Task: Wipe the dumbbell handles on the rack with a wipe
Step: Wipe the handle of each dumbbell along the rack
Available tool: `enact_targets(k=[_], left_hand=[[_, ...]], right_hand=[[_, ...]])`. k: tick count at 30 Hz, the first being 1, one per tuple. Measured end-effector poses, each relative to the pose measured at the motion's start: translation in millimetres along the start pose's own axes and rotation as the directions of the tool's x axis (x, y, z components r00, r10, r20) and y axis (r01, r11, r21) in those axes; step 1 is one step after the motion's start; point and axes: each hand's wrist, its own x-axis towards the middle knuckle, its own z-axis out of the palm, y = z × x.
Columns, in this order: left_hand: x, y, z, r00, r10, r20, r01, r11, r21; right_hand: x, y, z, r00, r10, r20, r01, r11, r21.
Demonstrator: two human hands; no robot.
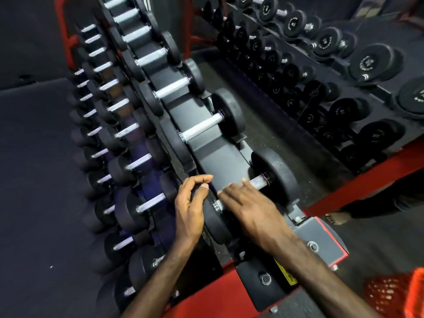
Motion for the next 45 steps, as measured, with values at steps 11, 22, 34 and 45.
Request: enact_targets(k=[11, 22, 34, 45], left_hand=[[1.1, -0.3, 0.1, 1.000, 0.008, 0.018, -0.008, 1.000, -0.021], [0.5, 0.1, 0.4, 1.000, 0.006, 0.027, -0.006, 1.000, -0.014], [-0.6, 2.0, 0.9, 1.000, -0.012, 0.024, 0.013, 0.999, -0.040], [-0.3, 1.5, -1.5, 1.000, 0.003, 0.029, -0.002, 0.999, -0.032]], right_hand=[[-24.6, -4.7, 10.0, 0.966, 0.193, -0.172, -0.200, 0.979, -0.026], [-30.8, -20.6, 19.8, 0.933, 0.285, -0.219, -0.305, 0.951, -0.059], [-8.6, -66.9, 31.4, 0.367, 0.846, 0.386, -0.060, -0.392, 0.918], [-7.6, -44.5, 24.8, 0.401, 0.736, 0.545, 0.100, -0.627, 0.773]])
